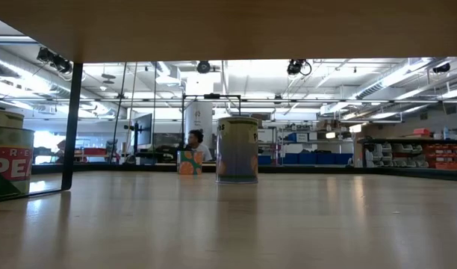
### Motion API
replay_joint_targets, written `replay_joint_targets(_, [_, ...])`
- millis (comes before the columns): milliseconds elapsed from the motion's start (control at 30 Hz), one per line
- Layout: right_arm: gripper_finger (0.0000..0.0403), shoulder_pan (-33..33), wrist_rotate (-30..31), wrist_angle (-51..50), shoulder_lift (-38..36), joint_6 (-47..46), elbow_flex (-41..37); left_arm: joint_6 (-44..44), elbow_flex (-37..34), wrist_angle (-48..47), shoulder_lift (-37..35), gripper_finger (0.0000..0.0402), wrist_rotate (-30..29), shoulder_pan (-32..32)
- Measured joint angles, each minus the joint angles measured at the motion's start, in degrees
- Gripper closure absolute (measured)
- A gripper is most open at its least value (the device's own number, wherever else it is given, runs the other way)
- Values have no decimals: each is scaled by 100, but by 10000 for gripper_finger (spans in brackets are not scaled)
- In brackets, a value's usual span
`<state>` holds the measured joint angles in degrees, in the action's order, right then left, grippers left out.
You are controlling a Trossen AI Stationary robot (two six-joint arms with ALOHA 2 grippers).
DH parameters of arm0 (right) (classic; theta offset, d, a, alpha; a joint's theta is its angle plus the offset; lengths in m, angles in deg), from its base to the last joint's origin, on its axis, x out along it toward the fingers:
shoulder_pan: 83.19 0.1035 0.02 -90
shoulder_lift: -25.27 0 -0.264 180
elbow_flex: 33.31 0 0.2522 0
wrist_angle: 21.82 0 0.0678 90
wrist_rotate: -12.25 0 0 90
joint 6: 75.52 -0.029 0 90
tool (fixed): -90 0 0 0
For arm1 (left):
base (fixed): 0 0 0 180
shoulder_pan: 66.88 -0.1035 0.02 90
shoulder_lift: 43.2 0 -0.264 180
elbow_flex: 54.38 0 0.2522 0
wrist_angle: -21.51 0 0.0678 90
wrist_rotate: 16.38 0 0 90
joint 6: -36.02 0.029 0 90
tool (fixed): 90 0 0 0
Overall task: Pick and place cans onto a shelf
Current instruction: Adjust the cans on the shelf, then put the right canned peaches on the shelf
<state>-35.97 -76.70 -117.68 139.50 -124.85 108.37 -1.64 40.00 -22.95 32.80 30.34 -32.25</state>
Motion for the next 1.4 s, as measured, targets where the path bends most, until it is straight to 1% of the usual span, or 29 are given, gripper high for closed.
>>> replay_joint_targets(300, [55, -7, -45, -7, -3, -34, 6, 89, 0, -2, 0, 115, 1, 0])
replay_joint_targets(467, [55, -11, -4, -109, 30, -38, 239, 139, 0, -2, 0, 115, 1, 0])
replay_joint_targets(633, [55, -63, 261, -141, 21, -19, 658, 175, 0, -2, 0, 115, -42, 0])
replay_joint_targets(733, [55, -173, 580, 10, -105, -13, 635, 267, 0, 4, 0, 115, -50, 0])
replay_joint_targets(800, [55, -306, 915, 1, -240, 46, 634, 349, 0, 4, 0, 115, -55, 0])
replay_joint_targets(967, [55, -865, 2042, 2, -477, 294, 638, 545, -4, -9, -143, 115, -70, 199])
replay_joint_targets(1067, [53, -1375, 2351, 7, -453, 641, 638, 588, -2, -94, -369, 115, -164, 432])
replay_joint_targets(1200, [37, -2120, 2283, 179, -179, 1377, 571, 804, -2, -356, -735, 115, -354, 835])
replay_joint_targets(1300, [19, -2629, 1907, 573, 65, 1961, 353, 838, 0, -712, -1029, 115, -592, 1155])
replay_joint_targets(1400, [5, -3056, 1741, 832, 294, 2502, 134, 824, 2, -1194, -1286, 115, -758, 1363])
